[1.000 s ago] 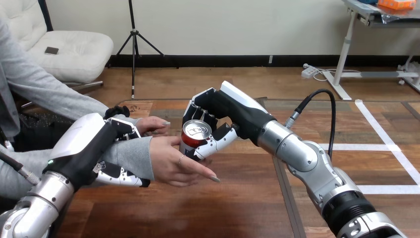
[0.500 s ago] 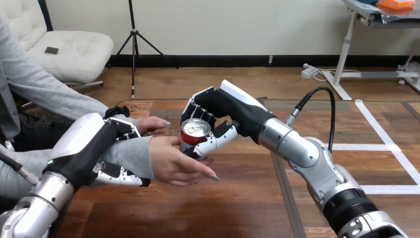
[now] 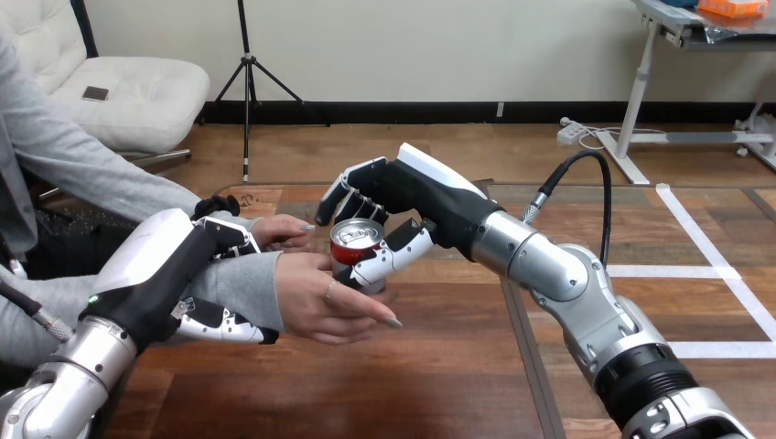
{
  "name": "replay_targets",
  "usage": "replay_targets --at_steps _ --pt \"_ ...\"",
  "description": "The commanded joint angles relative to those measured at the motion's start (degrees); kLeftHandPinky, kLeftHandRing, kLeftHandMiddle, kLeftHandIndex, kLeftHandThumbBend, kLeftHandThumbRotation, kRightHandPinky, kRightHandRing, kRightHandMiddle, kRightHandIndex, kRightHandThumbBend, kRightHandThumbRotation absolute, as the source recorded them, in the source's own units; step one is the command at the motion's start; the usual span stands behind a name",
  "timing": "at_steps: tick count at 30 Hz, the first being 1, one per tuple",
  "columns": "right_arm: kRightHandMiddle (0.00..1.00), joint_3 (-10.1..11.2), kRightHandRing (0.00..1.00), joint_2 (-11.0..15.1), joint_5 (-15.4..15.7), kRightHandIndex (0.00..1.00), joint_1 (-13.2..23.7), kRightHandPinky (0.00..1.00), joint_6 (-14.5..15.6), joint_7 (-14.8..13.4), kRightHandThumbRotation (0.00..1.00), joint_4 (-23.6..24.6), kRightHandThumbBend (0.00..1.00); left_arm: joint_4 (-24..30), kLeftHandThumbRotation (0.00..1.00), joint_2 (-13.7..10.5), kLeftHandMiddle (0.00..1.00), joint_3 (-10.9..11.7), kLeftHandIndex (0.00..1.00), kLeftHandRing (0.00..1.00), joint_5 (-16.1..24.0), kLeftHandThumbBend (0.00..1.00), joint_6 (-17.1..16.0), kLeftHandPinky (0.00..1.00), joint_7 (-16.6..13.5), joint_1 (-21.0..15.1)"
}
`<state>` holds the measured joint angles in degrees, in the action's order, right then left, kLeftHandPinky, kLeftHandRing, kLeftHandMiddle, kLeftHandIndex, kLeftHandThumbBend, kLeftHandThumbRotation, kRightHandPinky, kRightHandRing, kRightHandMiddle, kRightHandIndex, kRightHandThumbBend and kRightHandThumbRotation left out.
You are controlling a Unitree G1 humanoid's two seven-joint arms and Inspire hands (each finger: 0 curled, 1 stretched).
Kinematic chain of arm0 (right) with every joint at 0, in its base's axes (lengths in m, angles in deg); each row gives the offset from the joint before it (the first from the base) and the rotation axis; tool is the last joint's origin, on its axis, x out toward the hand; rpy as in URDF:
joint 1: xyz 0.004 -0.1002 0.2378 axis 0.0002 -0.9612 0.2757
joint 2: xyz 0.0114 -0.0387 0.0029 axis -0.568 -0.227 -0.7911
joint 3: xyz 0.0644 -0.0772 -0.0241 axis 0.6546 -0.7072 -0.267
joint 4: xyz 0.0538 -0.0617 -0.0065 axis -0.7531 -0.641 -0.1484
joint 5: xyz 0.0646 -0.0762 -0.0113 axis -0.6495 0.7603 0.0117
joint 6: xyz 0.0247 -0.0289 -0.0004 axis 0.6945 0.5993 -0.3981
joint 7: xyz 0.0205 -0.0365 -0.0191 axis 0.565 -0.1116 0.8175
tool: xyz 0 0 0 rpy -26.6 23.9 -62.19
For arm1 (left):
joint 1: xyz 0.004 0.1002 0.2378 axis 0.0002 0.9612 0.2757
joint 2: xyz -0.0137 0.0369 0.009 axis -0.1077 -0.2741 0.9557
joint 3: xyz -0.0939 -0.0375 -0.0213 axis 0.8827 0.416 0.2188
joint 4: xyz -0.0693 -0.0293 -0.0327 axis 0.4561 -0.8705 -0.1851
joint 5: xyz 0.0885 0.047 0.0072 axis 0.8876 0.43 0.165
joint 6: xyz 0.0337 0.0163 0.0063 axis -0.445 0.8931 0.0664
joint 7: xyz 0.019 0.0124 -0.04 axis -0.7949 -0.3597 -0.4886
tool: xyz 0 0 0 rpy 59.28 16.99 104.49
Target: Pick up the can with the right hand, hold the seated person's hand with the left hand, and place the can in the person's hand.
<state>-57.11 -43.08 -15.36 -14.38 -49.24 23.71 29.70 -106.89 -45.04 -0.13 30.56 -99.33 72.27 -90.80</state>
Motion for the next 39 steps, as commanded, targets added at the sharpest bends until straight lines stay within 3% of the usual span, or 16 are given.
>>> replay_targets --at_steps 1,6,16,30,39 --pt "0.68 0.6 0.64 0.0 -1.7 0.71 2.6 0.54 -0.4 0.7 0.59 2.9 0.91 5.5 0.0 1.4 0.28 -0.3 0.4 0.2 -2.3 0.78 -1.7 0.17 0.0 -3.5" --pt "0.72 1.2 0.68 0.1 -3.0 0.75 2.4 0.58 -0.1 2.0 0.72 2.6 0.97 5.6 0.0 1.3 0.29 -0.3 0.4 0.21 -2.7 0.78 -1.4 0.18 0.5 -3.4" --pt "0.76 1.9 0.72 0.3 -5.6 0.8 1.9 0.59 -0.2 3.6 0.84 1.8 1.0 5.6 0.0 1.2 0.31 -0.2 0.4 0.24 -3.2 0.78 -1.5 0.2 1.3 -3.3" --pt "0.79 2.0 0.75 0.9 -7.2 0.84 1.3 0.59 -0.2 4.0 0.96 1.0 1.0 5.7 0.0 1.2 0.3 -0.1 0.41 0.23 -3.7 0.77 -1.2 0.19 2.4 -3.4" --pt "0.82 2.5 0.8 1.4 -7.9 0.85 0.7 0.64 -0.5 4.2 0.99 1.0 1.0 6.6 0.0 1.4 0.33 0.0 0.41 0.25 -3.9 0.76 0.0 0.2 3.1 -3.1"
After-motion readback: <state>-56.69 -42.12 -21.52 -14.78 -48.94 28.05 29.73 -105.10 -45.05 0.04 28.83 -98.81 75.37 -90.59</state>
